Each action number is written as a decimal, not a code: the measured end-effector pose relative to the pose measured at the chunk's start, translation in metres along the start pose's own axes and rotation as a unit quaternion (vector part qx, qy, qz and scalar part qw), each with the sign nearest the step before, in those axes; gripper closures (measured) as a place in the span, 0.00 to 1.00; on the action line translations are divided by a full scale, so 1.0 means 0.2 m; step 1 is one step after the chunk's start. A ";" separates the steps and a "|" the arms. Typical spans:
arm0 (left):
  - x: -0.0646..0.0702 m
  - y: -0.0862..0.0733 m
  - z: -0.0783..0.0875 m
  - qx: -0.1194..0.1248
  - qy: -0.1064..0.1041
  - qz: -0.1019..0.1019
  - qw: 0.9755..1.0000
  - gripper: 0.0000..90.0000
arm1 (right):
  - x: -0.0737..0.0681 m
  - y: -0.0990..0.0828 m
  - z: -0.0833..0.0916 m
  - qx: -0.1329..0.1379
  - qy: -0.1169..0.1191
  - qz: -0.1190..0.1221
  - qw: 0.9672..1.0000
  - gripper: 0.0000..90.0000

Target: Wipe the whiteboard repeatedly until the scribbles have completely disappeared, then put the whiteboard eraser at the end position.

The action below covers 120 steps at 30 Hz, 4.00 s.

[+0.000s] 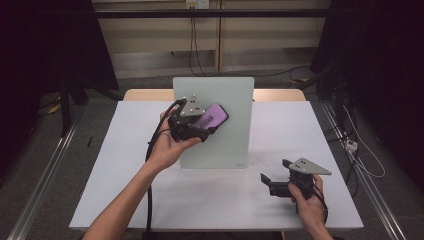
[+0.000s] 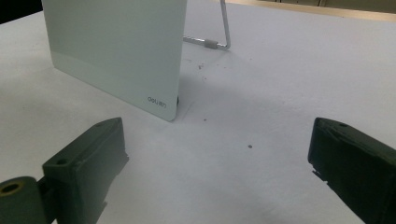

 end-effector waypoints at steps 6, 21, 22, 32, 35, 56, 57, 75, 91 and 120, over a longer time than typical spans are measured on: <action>0.02 -0.04 -0.02 -0.016 0.005 -0.013 1.000 0.46 | 0.00 0.00 0.00 0.001 0.001 0.000 1.000 0.04; 0.06 -0.21 -0.03 -0.042 -0.017 -0.017 0.999 0.46 | 0.00 0.00 0.00 -0.001 0.000 -0.002 1.000 0.05; 0.06 -0.21 -0.03 -0.039 -0.021 -0.016 0.999 0.46 | -0.01 0.00 -0.01 -0.001 0.000 -0.003 1.000 0.05; 0.07 -0.27 0.02 -0.029 -0.051 0.003 0.998 0.46 | -0.01 0.01 -0.03 -0.005 0.003 -0.002 1.000 0.05; 0.06 -0.29 0.02 -0.026 -0.051 0.014 0.998 0.46 | -0.02 0.01 -0.03 -0.005 0.003 0.000 1.000 0.05; 0.08 -0.36 0.00 -0.044 -0.096 0.023 0.994 0.46 | -0.01 0.01 -0.02 -0.004 0.005 -0.002 1.000 0.05; 0.09 -0.36 -0.01 -0.048 -0.098 0.019 0.994 0.46 | -0.02 0.00 -0.01 -0.005 0.006 -0.001 1.000 0.05; 0.22 -0.36 -0.04 -0.094 -0.139 -0.004 0.986 0.46 | -0.02 0.01 -0.02 -0.002 0.015 0.007 1.000 0.05; 0.34 -0.41 -0.13 -0.154 -0.166 -0.030 0.973 0.46 | -0.02 0.02 -0.03 0.001 0.024 0.011 1.000 0.05; 0.51 -0.45 -0.26 -0.198 -0.207 -0.027 0.958 0.45 | -0.03 0.03 -0.04 -0.002 0.021 0.017 1.000 0.05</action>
Point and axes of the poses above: each handheld gripper's, and its own axes: z roughly backward along the jaws, y roughly out of its top, x roughly to its right, the point moved 6 cm from there along -z, roughly forward along the jaws, and after that the axes turned 13 degrees about -x, right-handed, at the moved point
